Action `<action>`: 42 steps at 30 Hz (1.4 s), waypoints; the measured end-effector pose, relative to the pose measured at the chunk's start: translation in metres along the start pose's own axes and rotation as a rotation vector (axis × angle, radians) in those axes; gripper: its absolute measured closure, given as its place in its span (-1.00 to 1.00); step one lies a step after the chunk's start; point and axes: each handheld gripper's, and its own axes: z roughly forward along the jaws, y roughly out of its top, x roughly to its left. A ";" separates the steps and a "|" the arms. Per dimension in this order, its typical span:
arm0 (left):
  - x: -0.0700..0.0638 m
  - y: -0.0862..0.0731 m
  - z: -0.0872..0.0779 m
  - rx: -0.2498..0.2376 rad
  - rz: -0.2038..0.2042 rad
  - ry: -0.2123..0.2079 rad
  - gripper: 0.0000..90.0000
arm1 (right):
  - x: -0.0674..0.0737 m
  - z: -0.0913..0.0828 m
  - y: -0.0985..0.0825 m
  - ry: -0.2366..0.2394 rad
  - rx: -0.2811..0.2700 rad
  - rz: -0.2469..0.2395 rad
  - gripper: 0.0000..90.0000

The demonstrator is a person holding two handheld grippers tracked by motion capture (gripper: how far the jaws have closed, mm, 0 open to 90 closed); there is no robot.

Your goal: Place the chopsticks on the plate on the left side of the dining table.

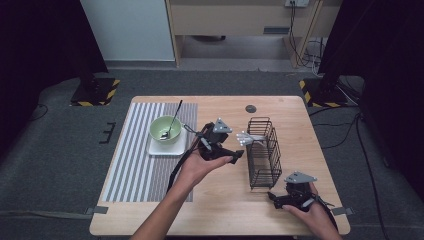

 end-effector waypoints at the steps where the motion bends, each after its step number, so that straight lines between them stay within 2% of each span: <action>1: 0.000 0.002 0.000 -0.002 0.000 -0.003 -0.61 | 0.000 0.000 0.000 0.000 0.000 0.000 -0.99; 11: -0.004 0.012 -0.002 -0.017 -0.008 -0.010 -0.61 | 0.000 0.000 0.000 0.000 0.000 0.000 -0.99; 14: -0.004 0.017 -0.003 -0.041 -0.027 -0.025 -0.56 | 0.000 0.000 0.000 0.000 0.000 0.000 -0.99; 20: -0.005 0.026 -0.005 -0.050 -0.036 -0.018 -0.51 | 0.000 0.000 0.000 0.001 0.000 0.000 -0.99; 22: -0.007 0.032 -0.006 -0.056 -0.026 -0.018 -0.48 | 0.000 0.000 0.000 0.001 0.000 0.000 -0.99; 33: -0.012 0.046 -0.001 -0.056 -0.021 -0.008 -0.38 | 0.000 0.000 0.000 0.001 0.001 0.000 -0.99; 42: -0.008 0.048 0.013 -0.017 -0.032 -0.013 -0.16 | 0.000 0.000 0.000 0.002 0.001 0.001 -0.99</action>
